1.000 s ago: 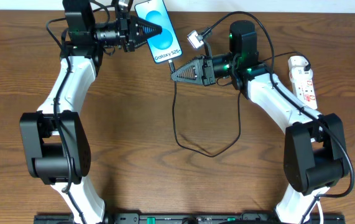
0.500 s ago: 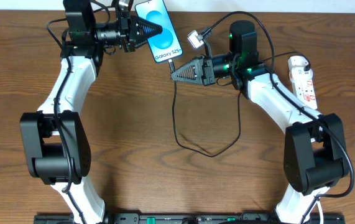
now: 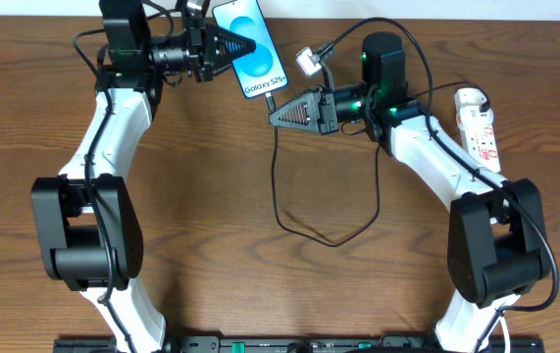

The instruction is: Plug charger to phone and switch on socket

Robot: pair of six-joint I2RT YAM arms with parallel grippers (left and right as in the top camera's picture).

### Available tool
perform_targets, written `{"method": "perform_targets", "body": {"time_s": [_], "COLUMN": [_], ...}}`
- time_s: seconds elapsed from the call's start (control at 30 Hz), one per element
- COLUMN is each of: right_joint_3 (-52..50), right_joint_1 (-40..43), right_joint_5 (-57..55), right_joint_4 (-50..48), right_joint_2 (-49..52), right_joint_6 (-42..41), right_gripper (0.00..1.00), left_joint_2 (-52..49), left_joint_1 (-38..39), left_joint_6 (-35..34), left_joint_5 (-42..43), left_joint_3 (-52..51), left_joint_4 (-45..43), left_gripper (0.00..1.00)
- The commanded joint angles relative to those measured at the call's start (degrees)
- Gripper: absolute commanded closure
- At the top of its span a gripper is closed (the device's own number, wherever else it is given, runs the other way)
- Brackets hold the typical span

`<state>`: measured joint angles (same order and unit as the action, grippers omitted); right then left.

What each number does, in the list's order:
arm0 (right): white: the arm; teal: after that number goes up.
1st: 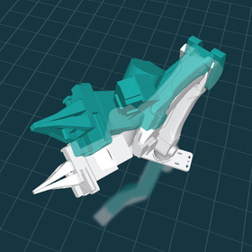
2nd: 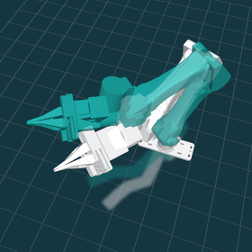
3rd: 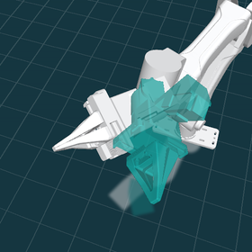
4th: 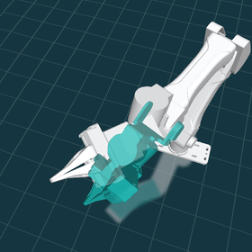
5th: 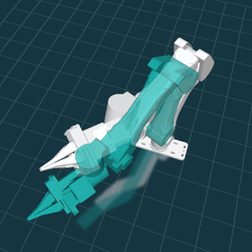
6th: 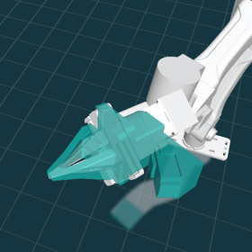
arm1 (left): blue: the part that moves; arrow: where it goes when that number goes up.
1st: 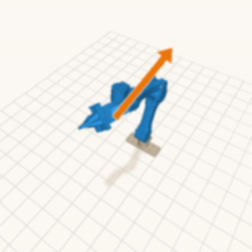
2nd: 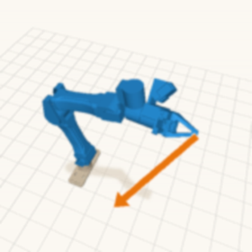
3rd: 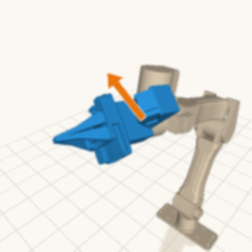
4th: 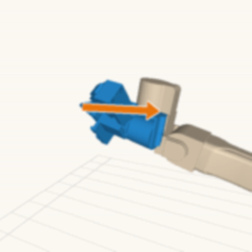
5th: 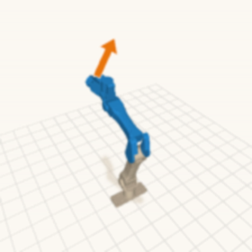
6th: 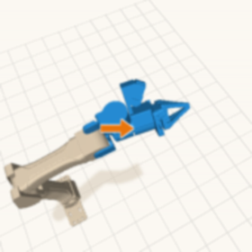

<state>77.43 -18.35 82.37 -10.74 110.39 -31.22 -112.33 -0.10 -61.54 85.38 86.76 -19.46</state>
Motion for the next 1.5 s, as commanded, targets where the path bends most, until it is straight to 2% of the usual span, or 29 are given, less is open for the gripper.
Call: {"method": "perform_targets", "body": {"time_s": [0.0, 0.3, 0.6, 1.07, 1.47], "right_joint_3": [0.52, 0.52, 0.52, 0.52, 0.52], "right_joint_1": [0.26, 0.28, 0.28, 0.5, 1.22], "right_joint_5": [-1.44, -1.44, -1.46, -2.91, -4.24], "right_joint_4": [0.02, -0.76, -6.64, -9.33, -9.42], "right_joint_2": [-0.24, -0.24, -0.24, -0.24, -0.24], "right_joint_6": [-0.07, -1.62, -7.8, -12.5, -12.94], "right_gripper": [0.99, 0.99, 0.99, 0.99, 0.99], "left_joint_2": [0.46, 0.46, 0.46, 0.46, 0.46], "left_joint_1": [0.09, 0.11, 0.57, 0.57, 0.57], "left_joint_6": [-0.2, 1.11, 2.56, 3.26, 4.11], "left_joint_5": [1.68, 1.88, 2.69, 2.86, 4.63], "left_joint_3": [0.68, 0.68, 0.68, 0.68, 0.68], "left_joint_4": [-0.33, -0.33, -0.33, -0.35, -0.35], "left_gripper": [0.92, 0.92, 0.92, 0.92, 0.93]}}
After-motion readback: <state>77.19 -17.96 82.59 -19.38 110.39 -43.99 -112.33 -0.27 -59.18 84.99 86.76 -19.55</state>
